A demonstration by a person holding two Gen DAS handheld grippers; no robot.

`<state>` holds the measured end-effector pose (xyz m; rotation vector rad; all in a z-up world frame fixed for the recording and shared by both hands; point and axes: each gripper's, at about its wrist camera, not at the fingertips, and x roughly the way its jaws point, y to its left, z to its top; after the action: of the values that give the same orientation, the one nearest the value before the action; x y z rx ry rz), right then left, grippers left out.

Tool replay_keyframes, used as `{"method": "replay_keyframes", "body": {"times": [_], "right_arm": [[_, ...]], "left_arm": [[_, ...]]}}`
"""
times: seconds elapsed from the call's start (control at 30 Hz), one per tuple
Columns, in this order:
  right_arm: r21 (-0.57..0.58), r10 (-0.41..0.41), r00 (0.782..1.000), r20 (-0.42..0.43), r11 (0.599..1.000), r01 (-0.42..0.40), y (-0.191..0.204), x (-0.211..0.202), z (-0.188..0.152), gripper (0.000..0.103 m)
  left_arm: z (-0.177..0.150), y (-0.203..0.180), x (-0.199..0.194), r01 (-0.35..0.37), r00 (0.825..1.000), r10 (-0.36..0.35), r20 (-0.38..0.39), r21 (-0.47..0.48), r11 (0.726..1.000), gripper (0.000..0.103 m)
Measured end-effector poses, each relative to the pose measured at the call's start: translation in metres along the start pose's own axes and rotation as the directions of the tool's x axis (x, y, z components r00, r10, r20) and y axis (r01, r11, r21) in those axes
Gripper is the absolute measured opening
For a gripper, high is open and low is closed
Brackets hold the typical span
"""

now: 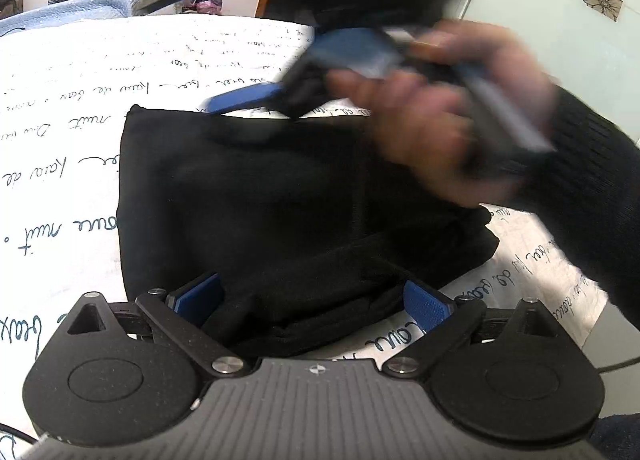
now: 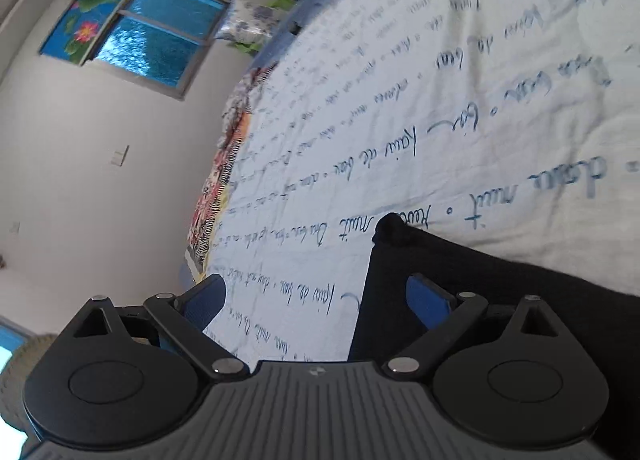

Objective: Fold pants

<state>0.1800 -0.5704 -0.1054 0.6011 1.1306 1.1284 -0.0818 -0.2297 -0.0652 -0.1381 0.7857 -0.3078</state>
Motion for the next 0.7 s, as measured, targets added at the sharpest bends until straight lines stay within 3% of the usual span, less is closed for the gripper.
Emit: {"method": "replay_keyframes", "body": {"times": [0.17, 0.27, 0.37, 0.47, 0.6, 0.7], "right_arm": [[-0.004, -0.073, 0.996, 0.047, 0.997, 0.073, -0.017, -0.059, -0.027, 0.098], [0.013, -0.151, 0.987, 0.053, 0.989, 0.15, -0.038, -0.059, -0.033, 0.098], [-0.022, -0.109, 0.987, 0.12, 0.993, 0.113, -0.053, -0.057, -0.043, 0.098], [-0.08, -0.169, 0.977, 0.132, 0.98, 0.18, -0.038, -0.051, -0.048, 0.098], [-0.061, -0.199, 0.96, 0.194, 0.975, 0.215, -0.015, -0.075, -0.066, 0.098], [-0.041, -0.143, 0.966, 0.215, 0.987, 0.155, -0.012, -0.099, -0.095, 0.098]], "left_arm": [[-0.001, -0.002, 0.001, -0.006, 1.0, 0.006, 0.0, 0.01, 1.0, 0.101], [-0.002, -0.004, 0.002, -0.015, 1.0, 0.015, 0.003, 0.019, 1.0, 0.101], [-0.003, -0.008, 0.005, -0.026, 1.0, 0.026, 0.006, 0.039, 0.999, 0.102], [-0.006, -0.012, 0.007, -0.045, 0.999, 0.044, 0.008, 0.064, 0.997, 0.102], [-0.007, -0.017, 0.007, -0.064, 0.998, 0.063, 0.01, 0.077, 0.995, 0.102], [-0.007, -0.018, 0.004, -0.061, 0.998, 0.06, 0.02, 0.055, 0.997, 0.102]]}}
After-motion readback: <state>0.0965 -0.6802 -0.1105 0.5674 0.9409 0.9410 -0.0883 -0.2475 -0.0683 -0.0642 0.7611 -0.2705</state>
